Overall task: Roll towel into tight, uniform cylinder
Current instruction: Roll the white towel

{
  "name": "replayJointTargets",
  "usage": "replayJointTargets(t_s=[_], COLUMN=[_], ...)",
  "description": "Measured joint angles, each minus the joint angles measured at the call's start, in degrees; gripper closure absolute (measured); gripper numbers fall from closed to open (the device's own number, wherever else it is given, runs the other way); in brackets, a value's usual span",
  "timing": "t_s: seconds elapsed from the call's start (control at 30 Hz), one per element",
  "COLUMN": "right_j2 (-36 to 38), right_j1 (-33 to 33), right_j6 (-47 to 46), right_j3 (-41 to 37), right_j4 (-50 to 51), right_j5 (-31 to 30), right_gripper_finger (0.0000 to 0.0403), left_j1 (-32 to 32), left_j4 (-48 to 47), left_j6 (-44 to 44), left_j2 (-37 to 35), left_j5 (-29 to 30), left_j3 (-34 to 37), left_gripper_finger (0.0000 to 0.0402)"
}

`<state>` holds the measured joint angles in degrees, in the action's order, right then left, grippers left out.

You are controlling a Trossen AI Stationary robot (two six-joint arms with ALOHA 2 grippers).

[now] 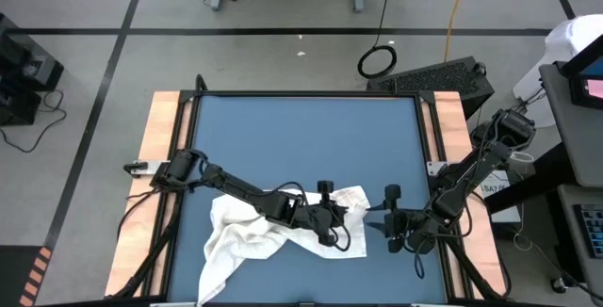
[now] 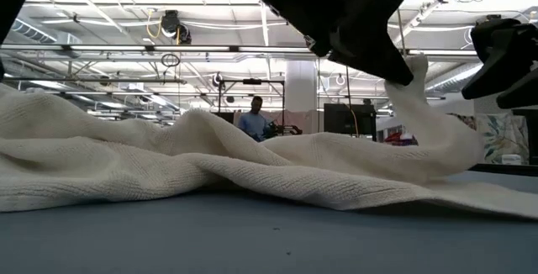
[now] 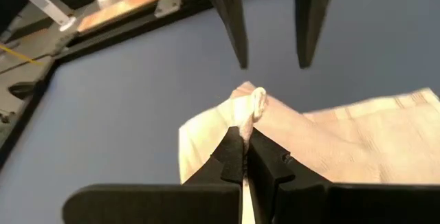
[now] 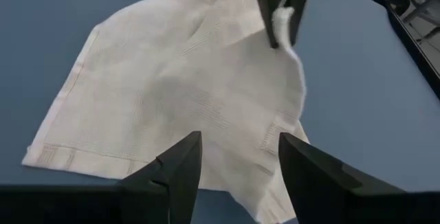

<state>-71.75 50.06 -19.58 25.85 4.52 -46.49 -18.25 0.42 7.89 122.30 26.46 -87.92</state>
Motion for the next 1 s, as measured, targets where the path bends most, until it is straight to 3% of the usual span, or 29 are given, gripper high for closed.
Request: replayJointTargets(t_s=[0.2, 0.47, 0.53, 0.87, 1.0], right_j2=[0.0, -0.6, -1.6, -8.7, -10.5], right_j1=[0.1, 0.1, -0.4, -5.1, -6.6], right_j6=[-0.1, 7.4, 8.6, 13.9, 14.6], right_j3=[0.0, 0.0, 0.0, 0.0, 0.0], right_j4=[-3.7, -15.4, -17.9, -24.9, -26.8], right_j5=[0.4, 2.1, -0.1, 0.0, 0.0], right_gripper_finger=[0.022, 0.022, 0.022, 0.0222, 0.0248], left_j1=[-0.9, -1.7, -1.7, -1.6, -1.6], left_j4=[0.0, -0.8, -0.5, 0.1, 0.2], left_j6=[0.0, -0.1, -0.1, -0.1, -0.1], left_j2=[0.0, 0.0, 0.0, 0.0, 0.0], left_j5=[-0.1, -0.1, -0.1, 0.1, 0.1], left_j3=[0.0, 0.0, 0.0, 0.0, 0.0], left_gripper_finger=[0.0397, 0.0397, 0.0397, 0.0397, 0.0396])
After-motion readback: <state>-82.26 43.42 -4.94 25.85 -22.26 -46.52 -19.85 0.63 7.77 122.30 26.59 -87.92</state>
